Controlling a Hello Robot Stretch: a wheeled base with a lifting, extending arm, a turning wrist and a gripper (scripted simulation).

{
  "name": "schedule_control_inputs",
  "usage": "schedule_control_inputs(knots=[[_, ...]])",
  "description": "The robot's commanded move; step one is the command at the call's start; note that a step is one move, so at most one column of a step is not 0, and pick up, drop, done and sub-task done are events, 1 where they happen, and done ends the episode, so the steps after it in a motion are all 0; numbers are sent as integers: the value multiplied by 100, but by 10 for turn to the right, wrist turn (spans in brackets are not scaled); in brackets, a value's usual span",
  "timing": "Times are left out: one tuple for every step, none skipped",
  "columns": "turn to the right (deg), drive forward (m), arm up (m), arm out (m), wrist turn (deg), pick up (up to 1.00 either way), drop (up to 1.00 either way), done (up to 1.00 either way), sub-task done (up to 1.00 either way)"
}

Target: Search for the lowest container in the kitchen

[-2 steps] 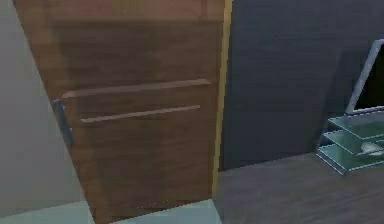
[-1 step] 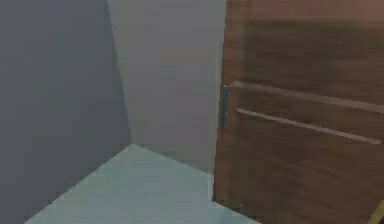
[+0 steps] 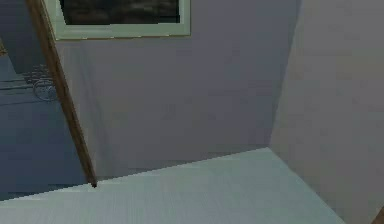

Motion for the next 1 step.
schedule_control_inputs(knots=[[-300, 0, 0, 0, 0, 0, 0, 0, 0]])
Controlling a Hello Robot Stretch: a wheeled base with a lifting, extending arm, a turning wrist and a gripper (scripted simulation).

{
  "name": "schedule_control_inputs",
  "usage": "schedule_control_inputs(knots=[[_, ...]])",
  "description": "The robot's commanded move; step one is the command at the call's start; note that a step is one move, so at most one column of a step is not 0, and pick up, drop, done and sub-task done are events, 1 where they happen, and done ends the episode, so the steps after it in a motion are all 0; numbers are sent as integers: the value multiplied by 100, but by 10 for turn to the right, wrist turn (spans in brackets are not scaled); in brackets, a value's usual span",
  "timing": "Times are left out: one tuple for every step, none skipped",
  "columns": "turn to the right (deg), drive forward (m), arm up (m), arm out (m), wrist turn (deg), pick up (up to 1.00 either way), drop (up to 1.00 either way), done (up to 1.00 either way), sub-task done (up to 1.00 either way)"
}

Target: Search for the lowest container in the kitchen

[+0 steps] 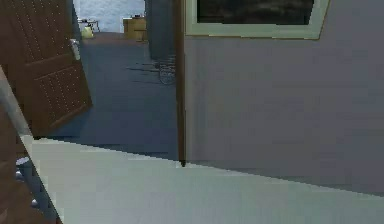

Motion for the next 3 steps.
schedule_control_inputs(knots=[[0, 65, 0, 0, 0, 0, 0, 0, 0], [-30, 0, 0, 0, 0, 0, 0, 0, 0], [450, 0, 0, 0, 0, 0, 0, 0, 0]])
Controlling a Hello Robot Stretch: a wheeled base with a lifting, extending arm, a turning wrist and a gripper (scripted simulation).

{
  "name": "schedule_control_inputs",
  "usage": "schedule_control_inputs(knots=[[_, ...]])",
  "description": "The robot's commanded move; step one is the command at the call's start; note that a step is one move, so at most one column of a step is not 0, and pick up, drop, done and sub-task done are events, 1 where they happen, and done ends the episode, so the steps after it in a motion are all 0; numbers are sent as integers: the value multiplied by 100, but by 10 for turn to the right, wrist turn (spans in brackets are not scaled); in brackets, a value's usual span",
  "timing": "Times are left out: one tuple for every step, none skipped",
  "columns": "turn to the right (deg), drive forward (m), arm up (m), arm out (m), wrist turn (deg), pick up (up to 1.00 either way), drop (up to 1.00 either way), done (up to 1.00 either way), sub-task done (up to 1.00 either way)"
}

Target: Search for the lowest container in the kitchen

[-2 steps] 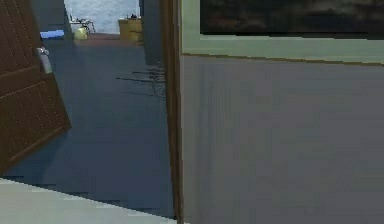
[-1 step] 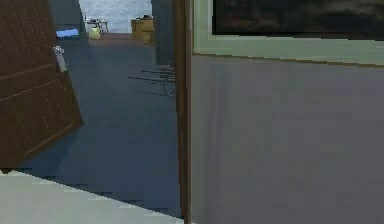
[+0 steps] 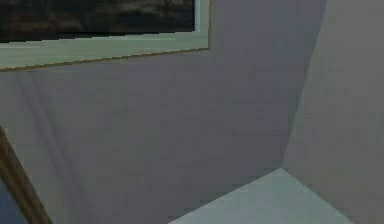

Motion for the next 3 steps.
schedule_control_inputs(knots=[[450, 0, 0, 0, 0, 0, 0, 0, 0], [150, 0, 0, 0, 0, 0, 0, 0, 0], [0, 5, 0, 0, 0, 0, 0, 0, 0]])
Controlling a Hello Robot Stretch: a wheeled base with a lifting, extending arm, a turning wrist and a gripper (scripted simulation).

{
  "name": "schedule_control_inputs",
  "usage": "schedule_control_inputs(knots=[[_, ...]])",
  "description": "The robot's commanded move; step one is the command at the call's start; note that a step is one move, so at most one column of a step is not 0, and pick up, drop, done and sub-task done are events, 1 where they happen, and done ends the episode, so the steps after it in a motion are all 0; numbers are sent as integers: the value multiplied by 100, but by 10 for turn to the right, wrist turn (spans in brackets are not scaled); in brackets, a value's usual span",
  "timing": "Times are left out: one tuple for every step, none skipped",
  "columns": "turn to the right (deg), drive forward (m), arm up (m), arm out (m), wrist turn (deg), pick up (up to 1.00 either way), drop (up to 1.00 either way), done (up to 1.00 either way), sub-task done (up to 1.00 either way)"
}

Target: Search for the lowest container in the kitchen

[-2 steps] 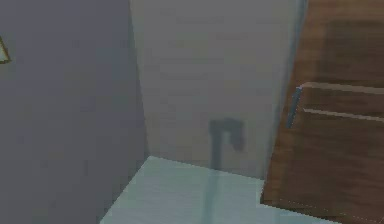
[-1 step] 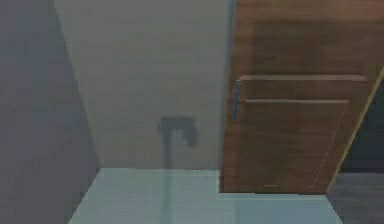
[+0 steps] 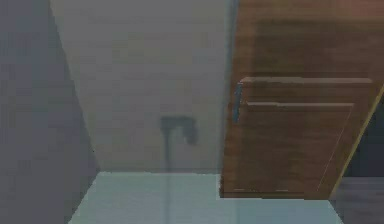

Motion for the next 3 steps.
schedule_control_inputs(knots=[[-450, 0, 0, 0, 0, 0, 0, 0, 0], [-450, 0, 0, 0, 0, 0, 0, 0, 0], [-240, 0, 0, 0, 0, 0, 0, 0, 0]])
